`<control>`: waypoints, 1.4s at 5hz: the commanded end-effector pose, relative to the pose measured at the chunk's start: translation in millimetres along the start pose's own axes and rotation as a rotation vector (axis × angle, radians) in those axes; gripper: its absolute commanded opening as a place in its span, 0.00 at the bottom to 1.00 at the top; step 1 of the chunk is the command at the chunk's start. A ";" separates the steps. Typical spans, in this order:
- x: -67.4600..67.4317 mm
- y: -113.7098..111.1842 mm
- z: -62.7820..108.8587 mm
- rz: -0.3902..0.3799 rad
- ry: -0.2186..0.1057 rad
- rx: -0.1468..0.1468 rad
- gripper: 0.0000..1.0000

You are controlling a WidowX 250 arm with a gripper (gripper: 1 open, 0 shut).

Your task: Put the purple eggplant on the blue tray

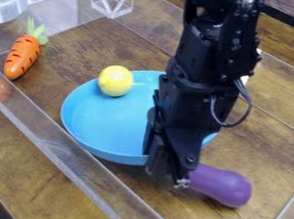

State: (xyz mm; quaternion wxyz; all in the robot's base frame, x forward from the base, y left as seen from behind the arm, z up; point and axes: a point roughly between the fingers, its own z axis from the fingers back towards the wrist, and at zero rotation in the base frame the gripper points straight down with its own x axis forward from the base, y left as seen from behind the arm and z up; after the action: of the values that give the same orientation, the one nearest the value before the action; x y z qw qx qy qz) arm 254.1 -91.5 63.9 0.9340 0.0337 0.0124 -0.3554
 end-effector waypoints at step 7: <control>15.6 -6.5 -4.9 -0.004 -0.172 -0.051 1.00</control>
State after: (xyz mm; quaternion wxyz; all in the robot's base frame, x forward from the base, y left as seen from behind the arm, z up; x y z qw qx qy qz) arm 256.6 -110.6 51.3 0.9295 -0.0211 -0.0446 -0.3654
